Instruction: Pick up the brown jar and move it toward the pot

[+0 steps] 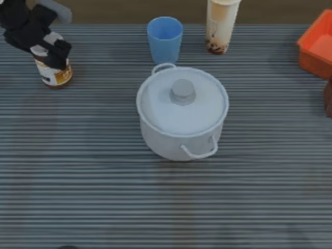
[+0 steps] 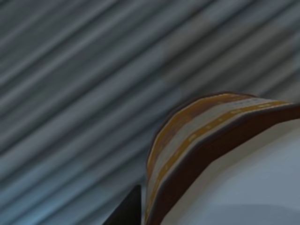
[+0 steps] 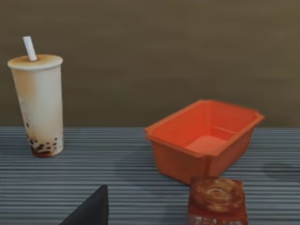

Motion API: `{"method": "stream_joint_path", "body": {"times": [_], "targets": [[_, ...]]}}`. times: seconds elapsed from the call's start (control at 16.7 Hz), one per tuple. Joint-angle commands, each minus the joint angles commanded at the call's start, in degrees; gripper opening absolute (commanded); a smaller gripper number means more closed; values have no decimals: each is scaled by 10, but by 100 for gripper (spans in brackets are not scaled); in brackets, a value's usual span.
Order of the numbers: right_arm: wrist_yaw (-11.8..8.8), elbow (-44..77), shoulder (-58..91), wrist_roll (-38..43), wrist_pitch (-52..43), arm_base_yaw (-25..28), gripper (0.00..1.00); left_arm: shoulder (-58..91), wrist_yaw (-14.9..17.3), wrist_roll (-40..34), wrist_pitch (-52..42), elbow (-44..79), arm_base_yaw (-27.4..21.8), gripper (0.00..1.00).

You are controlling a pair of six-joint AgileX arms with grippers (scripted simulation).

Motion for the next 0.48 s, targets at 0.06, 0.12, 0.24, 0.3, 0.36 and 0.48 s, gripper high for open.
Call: {"method": "stream_joint_path", "body": {"times": [0.06, 0.12, 0.24, 0.3, 0.36, 0.48], "targets": [[0, 0, 0, 0, 0, 0, 100, 0, 0, 0, 0, 0, 0, 32], [0, 0, 0, 0, 0, 0, 100, 0, 0, 0, 0, 0, 0, 25], [0, 0, 0, 0, 0, 0, 100, 0, 0, 0, 0, 0, 0, 10], [0, 0, 0, 0, 0, 0, 100, 0, 0, 0, 0, 0, 0, 2], [0, 0, 0, 0, 0, 0, 100, 0, 0, 0, 0, 0, 0, 0], [0, 0, 0, 0, 0, 0, 100, 0, 0, 0, 0, 0, 0, 0]]}}
